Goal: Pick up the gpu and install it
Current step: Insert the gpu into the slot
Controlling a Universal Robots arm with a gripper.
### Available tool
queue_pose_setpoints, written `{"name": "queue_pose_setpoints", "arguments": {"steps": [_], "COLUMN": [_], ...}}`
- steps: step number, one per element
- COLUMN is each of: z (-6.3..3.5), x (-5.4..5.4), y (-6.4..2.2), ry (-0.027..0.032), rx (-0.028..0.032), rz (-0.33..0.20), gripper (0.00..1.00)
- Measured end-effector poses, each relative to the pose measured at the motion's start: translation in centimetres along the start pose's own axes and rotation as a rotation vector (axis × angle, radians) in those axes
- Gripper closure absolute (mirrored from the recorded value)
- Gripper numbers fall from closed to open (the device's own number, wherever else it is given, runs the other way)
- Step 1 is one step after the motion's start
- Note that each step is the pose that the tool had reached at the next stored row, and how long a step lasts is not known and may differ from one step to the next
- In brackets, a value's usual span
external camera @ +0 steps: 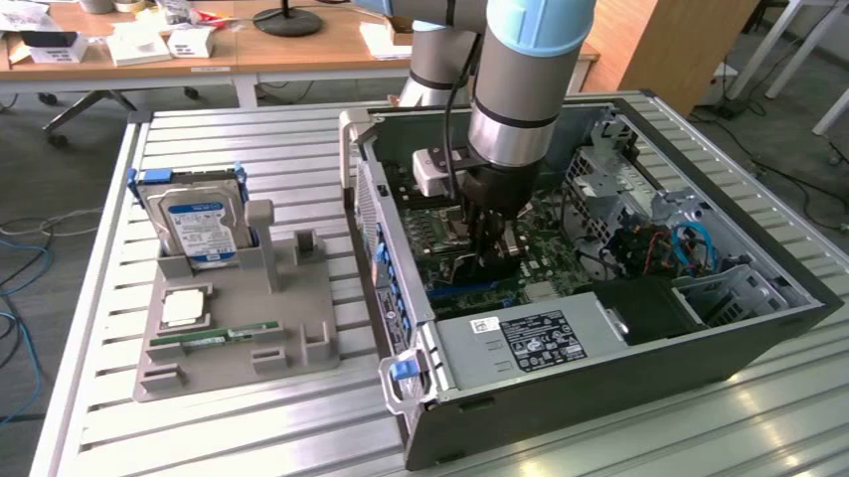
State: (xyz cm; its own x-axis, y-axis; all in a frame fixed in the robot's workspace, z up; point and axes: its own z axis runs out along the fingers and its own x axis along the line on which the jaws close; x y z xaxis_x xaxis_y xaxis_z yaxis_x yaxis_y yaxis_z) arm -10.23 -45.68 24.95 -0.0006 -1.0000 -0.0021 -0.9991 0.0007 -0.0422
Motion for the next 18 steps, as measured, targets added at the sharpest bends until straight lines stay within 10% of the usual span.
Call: {"name": "queue_pose_setpoints", "arguments": {"steps": [18], "z": [-0.16], "x": [0.0], "y": [0.0], "ry": [-0.0022], "rx": [0.0059], "rz": [0.0], "gripper": [0.74]}}
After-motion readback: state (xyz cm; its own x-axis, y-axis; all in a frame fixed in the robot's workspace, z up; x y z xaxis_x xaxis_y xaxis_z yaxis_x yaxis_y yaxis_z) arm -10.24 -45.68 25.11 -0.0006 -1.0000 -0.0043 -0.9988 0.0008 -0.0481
